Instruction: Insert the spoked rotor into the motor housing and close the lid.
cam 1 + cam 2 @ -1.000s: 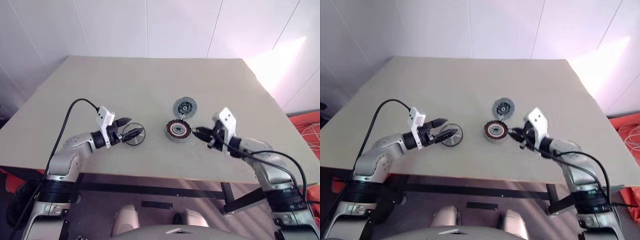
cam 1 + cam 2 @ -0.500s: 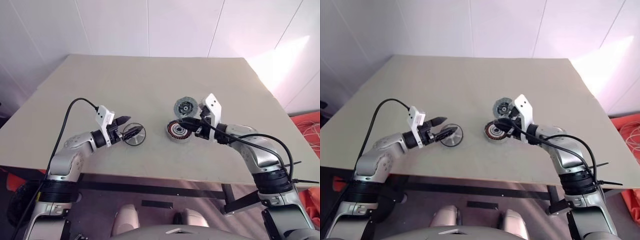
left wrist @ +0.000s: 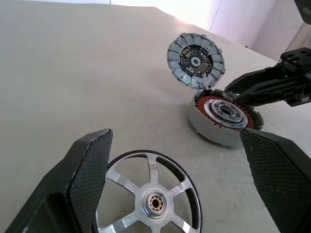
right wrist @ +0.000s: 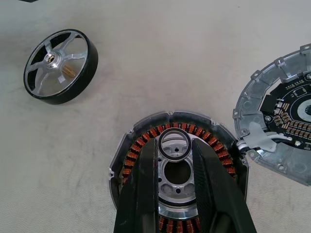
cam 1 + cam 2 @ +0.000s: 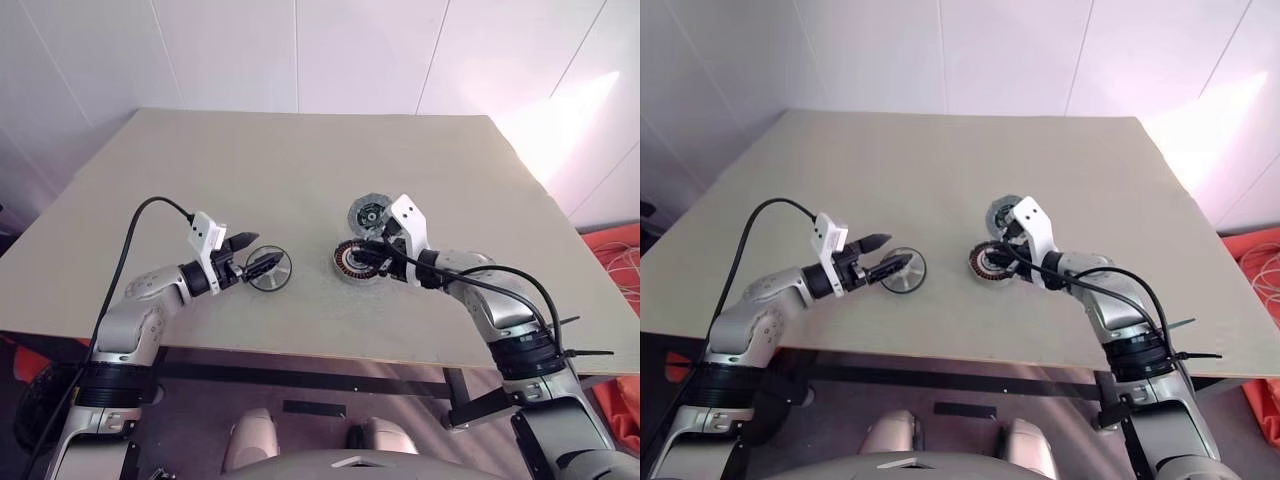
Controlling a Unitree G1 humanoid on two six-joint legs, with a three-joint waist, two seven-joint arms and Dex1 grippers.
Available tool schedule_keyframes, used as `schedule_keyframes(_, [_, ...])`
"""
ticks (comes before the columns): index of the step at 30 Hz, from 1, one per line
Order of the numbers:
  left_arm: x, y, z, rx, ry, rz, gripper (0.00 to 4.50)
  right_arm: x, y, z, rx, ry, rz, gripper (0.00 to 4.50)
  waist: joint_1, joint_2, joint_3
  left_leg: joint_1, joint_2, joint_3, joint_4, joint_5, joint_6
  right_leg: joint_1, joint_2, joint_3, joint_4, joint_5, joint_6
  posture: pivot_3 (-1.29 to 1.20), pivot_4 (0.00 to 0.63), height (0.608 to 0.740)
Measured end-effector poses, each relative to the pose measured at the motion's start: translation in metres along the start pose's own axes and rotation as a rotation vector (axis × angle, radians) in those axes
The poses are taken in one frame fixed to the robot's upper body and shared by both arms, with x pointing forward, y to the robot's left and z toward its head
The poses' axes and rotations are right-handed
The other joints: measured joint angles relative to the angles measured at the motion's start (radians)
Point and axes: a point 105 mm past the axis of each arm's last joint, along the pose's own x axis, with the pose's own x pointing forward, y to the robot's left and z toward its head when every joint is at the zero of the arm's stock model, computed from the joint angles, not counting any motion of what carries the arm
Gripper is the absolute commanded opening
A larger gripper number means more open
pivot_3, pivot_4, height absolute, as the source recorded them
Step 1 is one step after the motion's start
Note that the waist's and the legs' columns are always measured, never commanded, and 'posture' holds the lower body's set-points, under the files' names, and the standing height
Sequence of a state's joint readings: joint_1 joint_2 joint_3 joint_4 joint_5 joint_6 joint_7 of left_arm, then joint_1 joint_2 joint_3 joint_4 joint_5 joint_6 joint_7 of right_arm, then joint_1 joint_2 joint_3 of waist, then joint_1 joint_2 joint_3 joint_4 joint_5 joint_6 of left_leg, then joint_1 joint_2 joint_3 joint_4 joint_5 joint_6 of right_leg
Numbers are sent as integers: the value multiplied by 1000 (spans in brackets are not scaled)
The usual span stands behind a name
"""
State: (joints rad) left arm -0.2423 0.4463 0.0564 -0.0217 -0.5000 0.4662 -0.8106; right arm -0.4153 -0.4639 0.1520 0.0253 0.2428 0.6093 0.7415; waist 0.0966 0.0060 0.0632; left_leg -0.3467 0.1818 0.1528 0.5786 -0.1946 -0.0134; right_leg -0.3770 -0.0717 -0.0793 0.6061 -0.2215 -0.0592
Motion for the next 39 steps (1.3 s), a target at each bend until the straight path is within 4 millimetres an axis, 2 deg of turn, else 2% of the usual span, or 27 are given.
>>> schedule_keyframes(8, [-2,0,-2,0,2,12,4500,-1,0,-4,0,16,2,722,0,0,0,0,0,0,0,0,0,0,0,0,0,1,-1,0,0,740])
schedule_keyframes(15, [-2,0,-1,1,2,15,4500,-3,2,-15,4,53,12,722,0,0,0,0,0,0,0,0,0,0,0,0,0,-1,1,0,0,740])
schedule_keyframes(39, [-3,-1,0,6,-2,16,4500,-1,-4,-14,-9,56,-9,722,0,0,0,1,0,0,0,0,0,1,0,0,0,0,0,0,0,740])
